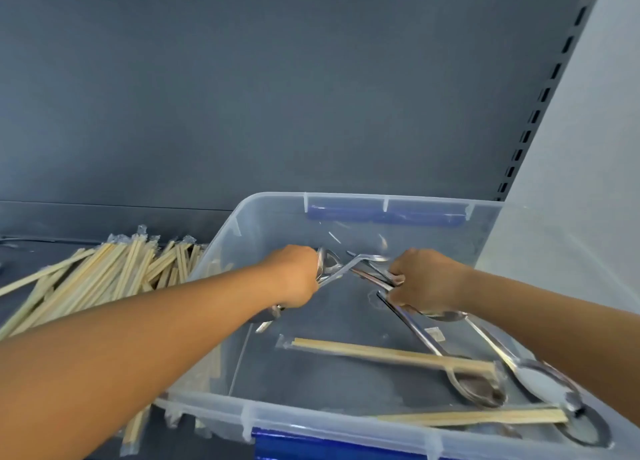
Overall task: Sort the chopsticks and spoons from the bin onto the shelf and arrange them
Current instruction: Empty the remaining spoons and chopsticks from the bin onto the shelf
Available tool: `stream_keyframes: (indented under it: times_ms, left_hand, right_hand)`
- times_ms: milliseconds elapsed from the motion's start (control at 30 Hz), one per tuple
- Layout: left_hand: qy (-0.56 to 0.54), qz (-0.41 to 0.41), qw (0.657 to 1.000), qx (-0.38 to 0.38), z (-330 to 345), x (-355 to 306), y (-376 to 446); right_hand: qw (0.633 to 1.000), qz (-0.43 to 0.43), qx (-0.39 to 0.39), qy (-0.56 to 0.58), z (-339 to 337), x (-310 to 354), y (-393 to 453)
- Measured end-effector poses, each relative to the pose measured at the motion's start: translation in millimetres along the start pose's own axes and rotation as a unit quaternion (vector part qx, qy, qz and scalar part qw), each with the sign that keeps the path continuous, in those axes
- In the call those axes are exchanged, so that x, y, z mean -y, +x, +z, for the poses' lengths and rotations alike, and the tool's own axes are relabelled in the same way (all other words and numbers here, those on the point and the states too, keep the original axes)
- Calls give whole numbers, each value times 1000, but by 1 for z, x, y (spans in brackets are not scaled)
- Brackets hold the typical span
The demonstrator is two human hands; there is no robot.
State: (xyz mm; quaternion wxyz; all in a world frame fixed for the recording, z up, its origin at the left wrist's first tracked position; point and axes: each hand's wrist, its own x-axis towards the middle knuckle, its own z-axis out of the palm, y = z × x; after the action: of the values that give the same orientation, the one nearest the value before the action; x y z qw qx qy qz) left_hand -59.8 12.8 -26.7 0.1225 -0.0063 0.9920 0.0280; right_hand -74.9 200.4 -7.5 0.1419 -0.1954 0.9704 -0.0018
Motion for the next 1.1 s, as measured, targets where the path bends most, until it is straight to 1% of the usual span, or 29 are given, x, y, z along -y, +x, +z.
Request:
stream_keyframes:
  times_ms: [100,200,400,533,633,800,867,933,1100]
  left_hand:
    - [-23,7,999,-25,-9,2,-2]
    - [-46,15,998,-47,-18,2,-9]
    - [-105,-10,994,-39,-32,2,-16]
    - [-120,-11,990,-74,-45,-2,-25]
    - [-132,-28,985,-104,-54,-2,-33]
    - [-130,-36,978,-157,-71,0,-51]
    - [-133,-44,974,-178,-77,4,-58]
    - [-135,-53,969,-198,-80,10,-62]
    - [-123,-74,969,-201,-76,18,-69]
  right_hand:
    - [998,11,-17,58,-11,0,-2]
    - [994,21,-15,109,-20,-1,-5]
    - [980,26,-30,194,-41,-10,-16]
    - [969,23,-56,241,-53,-8,-24]
    - [963,21,-88,254,-58,-4,-29]
    - [949,-9,-130,288,-72,7,-33]
    - [946,-22,-142,290,-78,13,-33]
    - [951,-29,-142,272,-84,19,-35]
    - [984,-16,-96,151,-88,26,-44]
